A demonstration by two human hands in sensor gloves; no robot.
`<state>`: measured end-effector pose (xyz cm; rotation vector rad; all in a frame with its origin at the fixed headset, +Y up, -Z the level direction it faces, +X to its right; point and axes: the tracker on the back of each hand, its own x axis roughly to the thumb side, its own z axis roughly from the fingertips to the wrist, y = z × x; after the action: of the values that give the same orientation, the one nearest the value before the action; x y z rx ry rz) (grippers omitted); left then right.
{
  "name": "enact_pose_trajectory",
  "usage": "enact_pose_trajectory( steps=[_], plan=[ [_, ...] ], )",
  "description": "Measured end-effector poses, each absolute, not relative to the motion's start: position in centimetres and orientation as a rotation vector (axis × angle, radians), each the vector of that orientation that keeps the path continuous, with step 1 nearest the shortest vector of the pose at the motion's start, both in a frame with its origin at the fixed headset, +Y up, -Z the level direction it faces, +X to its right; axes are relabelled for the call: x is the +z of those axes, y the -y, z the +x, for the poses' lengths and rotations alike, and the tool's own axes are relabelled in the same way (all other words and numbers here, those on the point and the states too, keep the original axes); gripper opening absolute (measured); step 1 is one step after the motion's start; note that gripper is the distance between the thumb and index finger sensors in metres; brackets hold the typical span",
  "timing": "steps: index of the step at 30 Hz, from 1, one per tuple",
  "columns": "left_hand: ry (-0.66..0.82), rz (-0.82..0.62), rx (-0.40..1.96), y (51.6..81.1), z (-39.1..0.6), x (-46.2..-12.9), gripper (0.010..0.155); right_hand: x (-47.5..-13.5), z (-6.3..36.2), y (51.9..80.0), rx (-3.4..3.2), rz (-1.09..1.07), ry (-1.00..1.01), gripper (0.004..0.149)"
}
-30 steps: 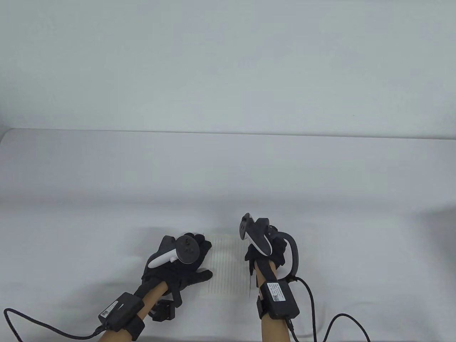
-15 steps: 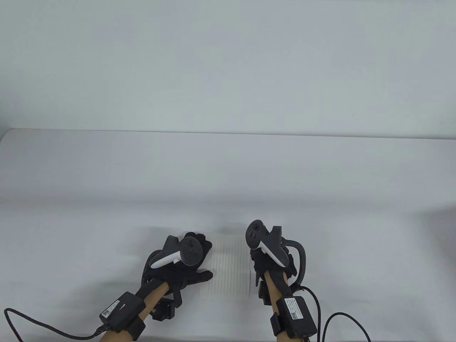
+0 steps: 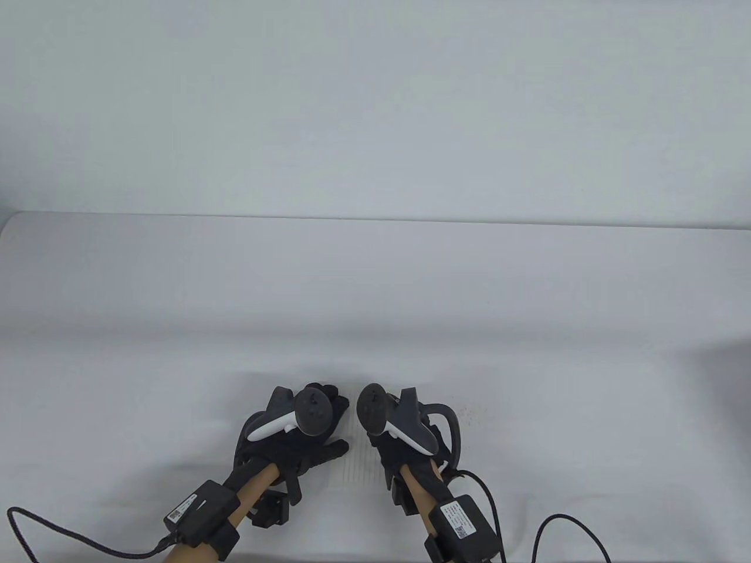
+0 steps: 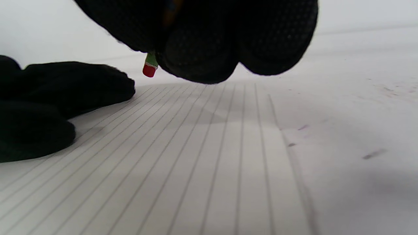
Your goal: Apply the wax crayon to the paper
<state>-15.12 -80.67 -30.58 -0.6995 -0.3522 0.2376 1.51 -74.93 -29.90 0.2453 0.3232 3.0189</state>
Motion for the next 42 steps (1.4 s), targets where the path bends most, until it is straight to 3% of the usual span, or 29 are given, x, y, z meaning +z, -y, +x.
enact_pose_trajectory(
  steps=[14,22,26,42],
  plan=[
    [0.363,-0.679,0.208,80.5,-14.8,-30.6,0.081,-30.1,-0.6,76.5,3.122,0.271,-0.299,0.040],
    [0.369,-0.716,0.291,80.8,-15.1,-30.9,0.069,-29.9,-1.2,76.5,3.169,0.296,-0.253,0.040],
    [0.370,-0.688,0.213,80.6,-14.8,-30.8,0.070,-29.9,-1.2,76.6,3.161,0.302,-0.246,0.040],
    [0.369,-0.686,0.203,80.6,-14.7,-30.8,0.071,-28.3,-1.2,76.0,3.113,0.362,-0.511,0.040]
  ],
)
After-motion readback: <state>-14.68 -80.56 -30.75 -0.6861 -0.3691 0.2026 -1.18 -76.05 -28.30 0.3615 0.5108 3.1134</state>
